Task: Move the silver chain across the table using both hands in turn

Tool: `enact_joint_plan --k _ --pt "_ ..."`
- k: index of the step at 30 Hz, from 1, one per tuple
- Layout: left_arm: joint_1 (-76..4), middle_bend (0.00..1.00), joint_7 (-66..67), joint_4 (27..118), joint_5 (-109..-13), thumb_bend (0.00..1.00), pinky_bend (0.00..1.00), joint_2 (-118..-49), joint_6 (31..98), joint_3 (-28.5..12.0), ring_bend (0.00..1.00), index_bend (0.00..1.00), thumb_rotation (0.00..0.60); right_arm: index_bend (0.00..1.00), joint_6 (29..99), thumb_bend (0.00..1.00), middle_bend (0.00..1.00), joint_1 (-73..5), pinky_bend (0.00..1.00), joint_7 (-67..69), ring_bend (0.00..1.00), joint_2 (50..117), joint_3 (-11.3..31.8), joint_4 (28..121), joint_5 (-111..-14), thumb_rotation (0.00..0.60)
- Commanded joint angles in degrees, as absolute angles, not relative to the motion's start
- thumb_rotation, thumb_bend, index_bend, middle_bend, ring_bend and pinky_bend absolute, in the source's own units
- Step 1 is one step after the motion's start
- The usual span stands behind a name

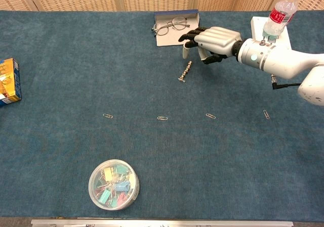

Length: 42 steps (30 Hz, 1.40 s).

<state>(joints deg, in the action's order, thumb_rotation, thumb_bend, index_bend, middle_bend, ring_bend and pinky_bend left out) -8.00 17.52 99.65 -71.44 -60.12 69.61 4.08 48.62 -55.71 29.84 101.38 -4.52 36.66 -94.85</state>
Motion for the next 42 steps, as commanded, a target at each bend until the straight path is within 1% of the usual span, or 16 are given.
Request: enact_joint_plan --k 1,16,25,30,34,39,40,42 --pt "-7.84 0.00 17.16 99.40 -71.28 0.10 0.00 -60.08 69.62 4.09 0.00 0.25 0.600 0.36 47.95 1.00 0.10 -56.29 0.04 30.20 0.00 102.31 -4.43 35.77 -94.96 0.600" --pt "-7.44 0.00 15.93 98.46 -71.27 0.10 0.00 -60.28 69.36 4.15 0.00 0.25 0.600 0.36 45.82 1.00 0.10 -56.34 0.04 32.76 0.00 105.18 -5.80 30.91 -95.52 0.600" --pt "-7.46 0.00 16.35 98.62 -71.17 0.10 0.00 -60.54 69.27 4.09 0.00 0.25 0.600 0.36 46.21 1.00 0.10 -55.06 0.04 33.41 0.00 104.72 -6.65 30.40 -95.70 0.600" --pt "-7.53 0.00 16.59 98.78 -71.33 0.10 0.00 -60.60 69.28 4.06 0.00 0.25 0.600 0.36 47.70 1.00 0.10 -53.75 0.04 33.13 0.00 102.60 -7.07 32.31 -95.78 0.600" --pt "-7.60 0.00 16.69 98.76 -71.44 0.10 0.00 -60.69 69.20 4.06 0.00 0.25 0.600 0.38 49.63 1.00 0.10 -52.54 0.04 32.28 0.00 99.83 -7.19 35.62 -95.76 0.600" --pt "-7.65 0.00 16.70 98.85 -71.71 0.10 0.00 -60.86 69.34 3.97 0.00 0.25 0.600 0.39 50.80 1.00 0.10 -51.73 0.04 30.57 0.00 97.04 -6.24 40.16 -94.83 0.600" --pt "-7.62 0.00 16.75 98.94 -71.85 0.10 0.00 -60.86 69.41 4.01 0.00 0.25 0.600 0.39 50.62 1.00 0.10 -51.73 0.04 30.08 0.00 96.66 -5.88 41.03 -94.48 0.600" --pt "-7.56 0.00 16.71 98.97 -71.89 0.10 0.00 -60.85 69.47 4.06 0.00 0.25 0.600 0.39 50.25 0.94 0.10 -51.82 0.04 29.09 0.00 96.30 -5.27 42.07 -93.91 0.600"
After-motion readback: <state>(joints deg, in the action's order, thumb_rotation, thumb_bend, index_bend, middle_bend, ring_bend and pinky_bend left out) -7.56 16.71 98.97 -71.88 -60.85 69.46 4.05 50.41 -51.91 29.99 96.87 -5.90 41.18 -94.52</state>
